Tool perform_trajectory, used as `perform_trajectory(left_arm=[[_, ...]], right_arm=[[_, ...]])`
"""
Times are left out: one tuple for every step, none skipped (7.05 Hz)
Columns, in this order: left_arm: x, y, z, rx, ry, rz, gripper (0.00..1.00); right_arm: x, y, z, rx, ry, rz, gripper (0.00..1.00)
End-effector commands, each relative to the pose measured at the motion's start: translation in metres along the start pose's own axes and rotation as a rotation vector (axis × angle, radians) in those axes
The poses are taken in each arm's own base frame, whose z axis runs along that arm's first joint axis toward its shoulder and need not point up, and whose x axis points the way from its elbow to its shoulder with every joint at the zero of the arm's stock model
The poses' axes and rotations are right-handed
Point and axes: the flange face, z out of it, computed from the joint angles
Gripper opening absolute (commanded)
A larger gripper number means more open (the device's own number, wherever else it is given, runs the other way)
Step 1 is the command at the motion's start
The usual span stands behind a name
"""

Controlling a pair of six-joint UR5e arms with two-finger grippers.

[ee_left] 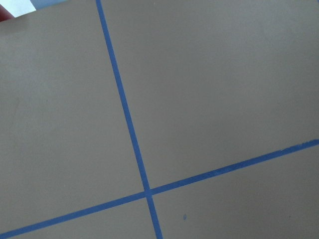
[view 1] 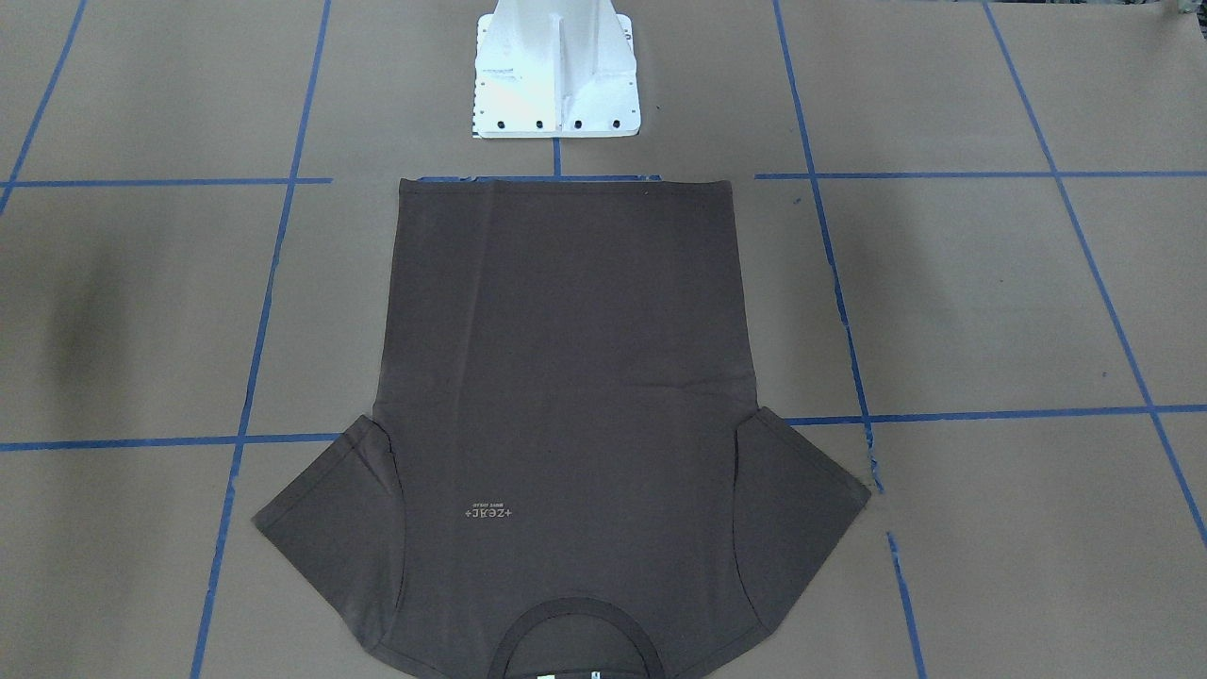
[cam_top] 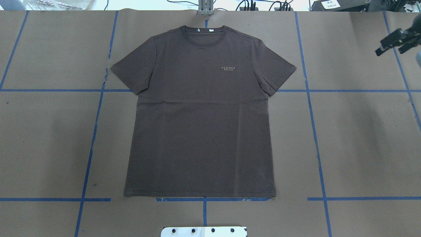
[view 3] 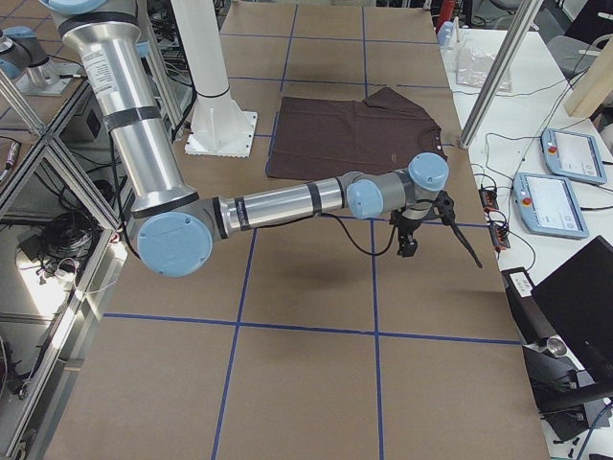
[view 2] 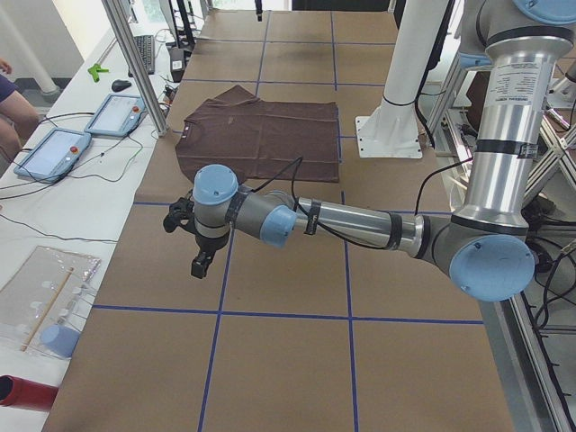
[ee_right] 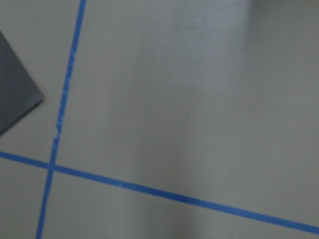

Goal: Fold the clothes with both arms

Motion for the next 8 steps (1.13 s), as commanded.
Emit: perform_trajectory(left_arm=[[0.004,-0.008,-0.002,0.023,0.004,0.001,1.0],[0.006,-0.01,-0.003,0.026,0.005,0.003,1.0],[0.006,-0.012,-0.003,0.027,0.005,0.004,1.0],[0.008,-0.015,-0.004,0.03,0.006,0.006,1.0],[0.009,-0.015,-0.005,0.032,0.008,0.008,1.0],[0.009,-0.015,-0.005,0.031,0.008,0.005,1.0],[0.009,-0.016,-0.005,0.032,0.008,0.006,1.0],[0.01,-0.016,-0.006,0.033,0.008,0.007,1.0]], right_arm=[[-0.109,-0.041,0.099,0.079,-0.007,0.11,1.0],[-0.167,-0.049,0.136,0.119,0.021,0.146,1.0],[-0.204,-0.048,0.167,0.113,0.05,0.144,1.0],[-0.205,-0.049,0.177,0.108,0.066,0.147,1.0],[-0.204,-0.047,0.183,0.098,0.073,0.151,1.0],[-0.21,-0.056,0.184,0.096,0.077,0.154,1.0],[-0.212,-0.062,0.188,0.09,0.083,0.157,1.0],[-0.207,-0.064,0.192,0.084,0.094,0.163,0.99]])
